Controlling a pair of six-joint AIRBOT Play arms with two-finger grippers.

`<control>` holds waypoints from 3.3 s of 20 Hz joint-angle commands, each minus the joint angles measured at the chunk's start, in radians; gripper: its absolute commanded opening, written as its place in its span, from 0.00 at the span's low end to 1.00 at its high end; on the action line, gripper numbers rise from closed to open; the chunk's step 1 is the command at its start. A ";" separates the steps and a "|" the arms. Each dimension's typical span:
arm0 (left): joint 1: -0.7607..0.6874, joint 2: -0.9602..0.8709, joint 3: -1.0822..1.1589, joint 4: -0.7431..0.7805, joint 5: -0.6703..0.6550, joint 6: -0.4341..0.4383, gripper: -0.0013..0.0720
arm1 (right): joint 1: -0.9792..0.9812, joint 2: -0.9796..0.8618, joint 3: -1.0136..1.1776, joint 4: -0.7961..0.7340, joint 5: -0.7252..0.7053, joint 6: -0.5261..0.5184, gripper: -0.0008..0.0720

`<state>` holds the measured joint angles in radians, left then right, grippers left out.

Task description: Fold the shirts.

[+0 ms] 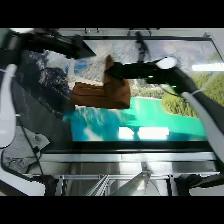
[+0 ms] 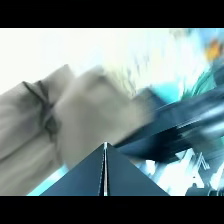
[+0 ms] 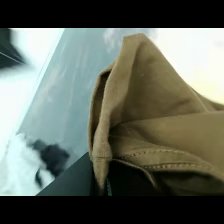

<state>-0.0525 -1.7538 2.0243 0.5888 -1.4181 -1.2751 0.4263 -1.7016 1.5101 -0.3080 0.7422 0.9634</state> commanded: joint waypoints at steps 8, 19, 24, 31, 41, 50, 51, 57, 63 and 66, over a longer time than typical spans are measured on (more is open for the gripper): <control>0.279 0.255 -0.319 -0.094 -0.076 0.127 0.04 | 0.179 -0.482 0.553 -0.051 0.227 0.135 0.27; 0.237 0.254 -0.389 -0.094 -0.097 0.176 0.04 | -0.169 -0.292 0.340 -0.691 0.508 0.616 0.89; 0.209 0.254 -0.389 -0.092 -0.100 0.194 0.04 | -0.150 -0.409 0.340 -0.623 0.485 0.660 0.89; 0.206 0.254 -0.389 -0.092 -0.101 0.204 0.04 | -0.115 -0.481 0.340 -0.219 0.387 0.500 0.89; 0.205 0.254 -0.389 -0.092 -0.155 0.200 0.04 | -0.192 -0.300 0.341 0.068 0.459 0.297 0.05; 0.204 0.221 -0.389 -0.084 -0.190 0.201 0.04 | -0.769 0.246 0.341 -0.728 0.631 0.708 0.05; 0.205 0.209 -0.389 -0.085 -0.199 0.201 0.04 | -0.843 0.285 0.341 -0.796 0.669 0.725 0.05; 0.204 0.154 -0.389 -0.088 -0.206 0.201 0.04 | -1.278 0.382 0.341 -0.852 0.842 0.752 0.05; 0.204 0.117 -0.389 -0.089 -0.278 0.168 0.04 | -1.404 0.291 0.341 -0.951 0.974 0.685 0.05; 0.204 0.118 -0.389 -0.094 -0.296 0.143 0.04 | -1.411 0.264 0.341 -1.051 1.040 0.687 0.05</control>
<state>0.1528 -1.6306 1.6356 0.4988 -1.6867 -1.1038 -0.9588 -1.4113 1.8515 -1.2568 1.6978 1.6562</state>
